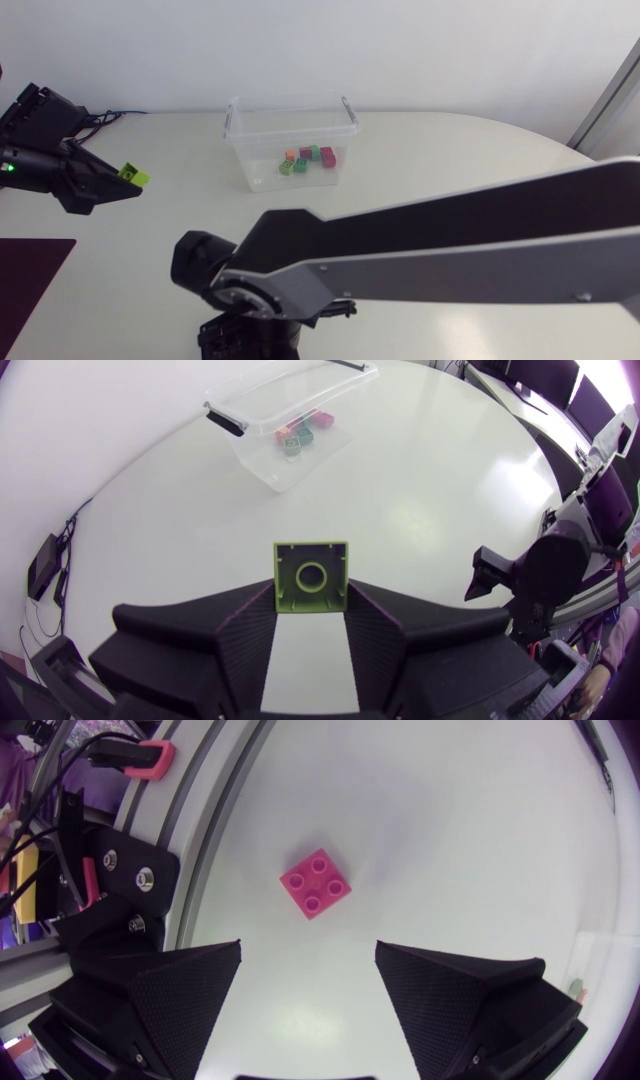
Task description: Place the duplo bricks in the container
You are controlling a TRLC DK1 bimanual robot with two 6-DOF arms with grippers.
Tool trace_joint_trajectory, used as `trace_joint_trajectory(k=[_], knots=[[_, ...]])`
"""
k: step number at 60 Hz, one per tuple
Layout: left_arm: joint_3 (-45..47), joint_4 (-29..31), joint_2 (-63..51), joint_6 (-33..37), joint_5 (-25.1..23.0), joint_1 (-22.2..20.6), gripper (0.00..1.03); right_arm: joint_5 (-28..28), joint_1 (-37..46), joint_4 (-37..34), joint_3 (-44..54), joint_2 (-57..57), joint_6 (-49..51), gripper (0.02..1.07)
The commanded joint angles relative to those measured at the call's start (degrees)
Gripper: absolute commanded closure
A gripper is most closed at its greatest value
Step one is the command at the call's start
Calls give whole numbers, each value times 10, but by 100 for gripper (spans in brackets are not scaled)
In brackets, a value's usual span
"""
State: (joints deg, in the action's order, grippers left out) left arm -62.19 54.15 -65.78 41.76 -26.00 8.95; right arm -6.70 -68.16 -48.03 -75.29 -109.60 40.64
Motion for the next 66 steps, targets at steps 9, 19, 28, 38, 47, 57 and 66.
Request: trace_joint_trajectory(k=[9,19,28,38,47,57,66], knots=[[18,12,25,7,-12,4,75,30,-38,-23,-41,-67,37,12],[22,17,28,22,-14,5,75,32,-37,-51,-95,-98,52,13],[24,16,23,34,-20,12,75,32,-37,-73,-135,-116,66,13],[25,15,14,47,-29,26,75,32,-38,-98,-145,-129,77,33],[21,15,12,51,-35,28,75,27,-38,-111,-144,-130,79,49],[1,10,-10,45,-45,19,75,27,-42,-108,-145,-134,73,51],[-42,-14,-59,17,-48,-16,75,24,-45,-109,-146,-139,70,83]])
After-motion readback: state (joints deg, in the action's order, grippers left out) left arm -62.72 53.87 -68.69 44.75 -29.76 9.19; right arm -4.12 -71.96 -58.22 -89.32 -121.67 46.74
